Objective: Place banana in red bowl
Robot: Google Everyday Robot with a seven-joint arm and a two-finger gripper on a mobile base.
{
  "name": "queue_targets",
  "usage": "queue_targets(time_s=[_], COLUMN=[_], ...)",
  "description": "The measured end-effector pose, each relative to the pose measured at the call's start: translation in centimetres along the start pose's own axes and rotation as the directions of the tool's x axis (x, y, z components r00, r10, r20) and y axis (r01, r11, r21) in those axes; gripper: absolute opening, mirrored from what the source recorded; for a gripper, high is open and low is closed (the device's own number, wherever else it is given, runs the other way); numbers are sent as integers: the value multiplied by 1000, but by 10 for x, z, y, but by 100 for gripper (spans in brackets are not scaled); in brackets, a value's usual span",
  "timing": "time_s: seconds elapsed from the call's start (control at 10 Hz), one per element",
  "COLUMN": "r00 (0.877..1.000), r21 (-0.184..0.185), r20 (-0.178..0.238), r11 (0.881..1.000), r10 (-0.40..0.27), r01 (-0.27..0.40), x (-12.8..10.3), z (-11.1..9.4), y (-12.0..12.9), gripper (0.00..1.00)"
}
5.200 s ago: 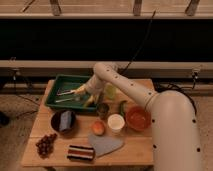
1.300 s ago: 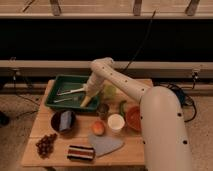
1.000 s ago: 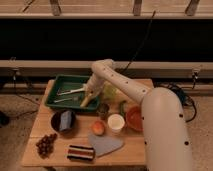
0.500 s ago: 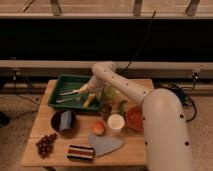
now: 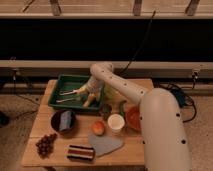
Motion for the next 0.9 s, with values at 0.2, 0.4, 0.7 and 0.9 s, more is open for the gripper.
queue_targets(time_s=[0.2,0.4,0.7,0.9], r00=[1000,1000,999,999], r21=[-13,-28,-52,-70], r20=[-5,-10,-13,-17], r11=[1000,999,998,997], r10=[10,20,34,41], r01=[-10,-20,-35,-42], x=[3,5,7,9], z=[-1,-3,-7,-9], y=[8,16,28,35], gripper=[80,80,80,80])
